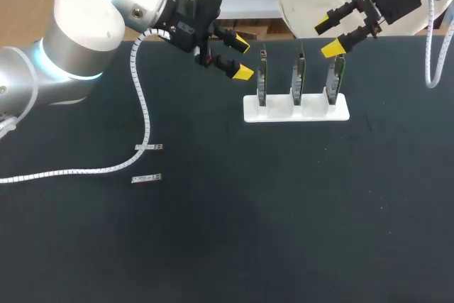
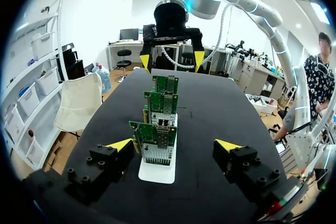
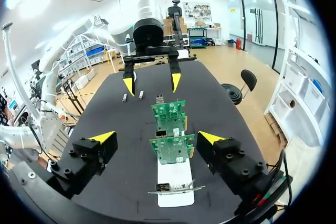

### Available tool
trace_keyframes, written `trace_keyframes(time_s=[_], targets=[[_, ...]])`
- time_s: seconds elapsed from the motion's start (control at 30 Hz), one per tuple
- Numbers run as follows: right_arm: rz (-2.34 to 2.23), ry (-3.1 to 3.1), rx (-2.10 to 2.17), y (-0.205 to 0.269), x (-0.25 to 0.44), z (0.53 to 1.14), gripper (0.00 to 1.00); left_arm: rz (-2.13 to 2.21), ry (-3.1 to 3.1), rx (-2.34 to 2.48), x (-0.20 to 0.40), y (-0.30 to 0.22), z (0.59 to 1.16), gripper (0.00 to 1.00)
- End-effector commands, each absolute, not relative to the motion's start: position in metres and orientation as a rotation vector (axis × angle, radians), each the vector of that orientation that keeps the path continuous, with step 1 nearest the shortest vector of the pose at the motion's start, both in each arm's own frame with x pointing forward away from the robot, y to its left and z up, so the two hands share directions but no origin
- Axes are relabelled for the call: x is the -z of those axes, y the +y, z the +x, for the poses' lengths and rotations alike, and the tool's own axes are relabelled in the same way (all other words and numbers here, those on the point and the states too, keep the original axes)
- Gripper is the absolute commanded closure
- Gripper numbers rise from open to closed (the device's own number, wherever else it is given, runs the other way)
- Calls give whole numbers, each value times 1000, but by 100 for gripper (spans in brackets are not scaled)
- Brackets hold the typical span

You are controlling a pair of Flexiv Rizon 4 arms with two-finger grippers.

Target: Pick up the optical module with the left hand, and insert it into the network port with the right hand.

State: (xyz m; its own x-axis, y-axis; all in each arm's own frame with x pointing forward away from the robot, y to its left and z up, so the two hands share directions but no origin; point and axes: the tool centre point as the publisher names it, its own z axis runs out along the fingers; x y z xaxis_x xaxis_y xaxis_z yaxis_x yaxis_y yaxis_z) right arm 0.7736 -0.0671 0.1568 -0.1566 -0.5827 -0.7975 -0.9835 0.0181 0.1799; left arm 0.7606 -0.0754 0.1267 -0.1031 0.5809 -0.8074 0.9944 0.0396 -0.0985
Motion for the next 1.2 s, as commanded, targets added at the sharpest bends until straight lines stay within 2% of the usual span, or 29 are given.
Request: trace_keyframes(time_s=[0.03, 0.27, 1.03, 1.2], targets=[[-1596, 1787, -1007, -67, -157, 772, 0, 1660, 1736, 908, -128, -73, 762, 0], [-1596, 1787, -1007, -67, -157, 772, 0, 1847, 1745, 772, -139, -59, 751, 0], [-1596, 1787, -1007, -67, -157, 772, 0, 1716, 1996, 662, -126, 68, 662, 0], [-1596, 1787, -1007, -67, -157, 772, 0, 1641, 1993, 659, -132, 78, 659, 0]])
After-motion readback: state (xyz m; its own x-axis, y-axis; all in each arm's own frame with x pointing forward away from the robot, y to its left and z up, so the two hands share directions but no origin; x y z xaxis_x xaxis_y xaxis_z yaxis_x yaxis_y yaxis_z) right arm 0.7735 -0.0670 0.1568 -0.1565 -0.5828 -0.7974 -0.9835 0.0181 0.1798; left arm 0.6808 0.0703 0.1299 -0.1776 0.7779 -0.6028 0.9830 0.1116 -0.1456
